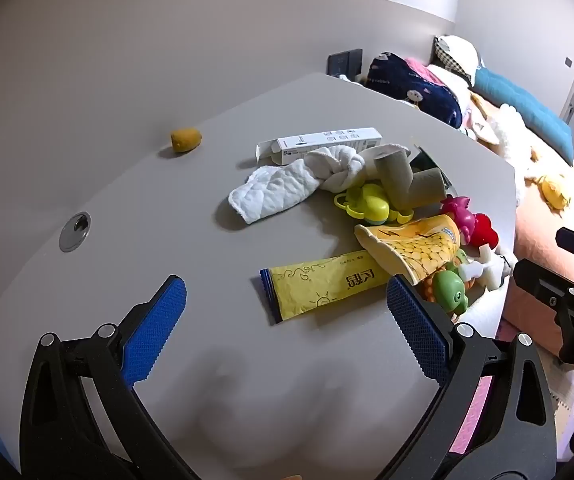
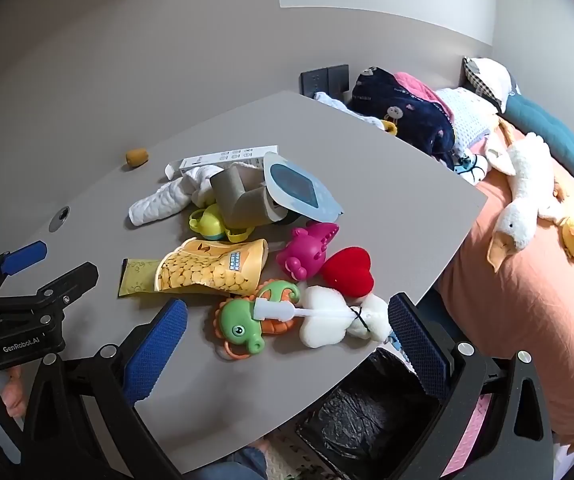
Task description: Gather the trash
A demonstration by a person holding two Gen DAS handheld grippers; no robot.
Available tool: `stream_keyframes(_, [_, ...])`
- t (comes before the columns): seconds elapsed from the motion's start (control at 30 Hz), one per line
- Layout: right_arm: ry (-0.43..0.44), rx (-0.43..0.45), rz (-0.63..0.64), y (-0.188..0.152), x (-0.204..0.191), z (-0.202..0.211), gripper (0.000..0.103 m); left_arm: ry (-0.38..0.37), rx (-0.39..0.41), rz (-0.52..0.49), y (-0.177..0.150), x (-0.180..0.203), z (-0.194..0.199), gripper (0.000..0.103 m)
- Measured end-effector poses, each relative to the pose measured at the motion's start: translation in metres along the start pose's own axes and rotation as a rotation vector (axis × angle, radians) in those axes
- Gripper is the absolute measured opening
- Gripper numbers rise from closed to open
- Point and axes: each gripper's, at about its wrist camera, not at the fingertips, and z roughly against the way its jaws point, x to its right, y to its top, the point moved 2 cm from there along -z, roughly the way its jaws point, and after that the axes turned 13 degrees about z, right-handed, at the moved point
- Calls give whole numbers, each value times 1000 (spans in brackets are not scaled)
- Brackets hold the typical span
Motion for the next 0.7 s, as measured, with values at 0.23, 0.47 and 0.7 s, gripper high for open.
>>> stream_keyframes(0.23, [-1, 1, 7, 0, -3, 1, 100, 0, 2, 0, 0, 1, 1, 97])
stream_keyframes(0.47, [1, -3, 13, -2, -6, 2, 100, 0, 0, -1, 0, 1, 2, 97])
stream_keyframes(0.7, [1, -2, 14, -2, -7, 2, 100, -3, -2, 1, 1, -6, 11, 97])
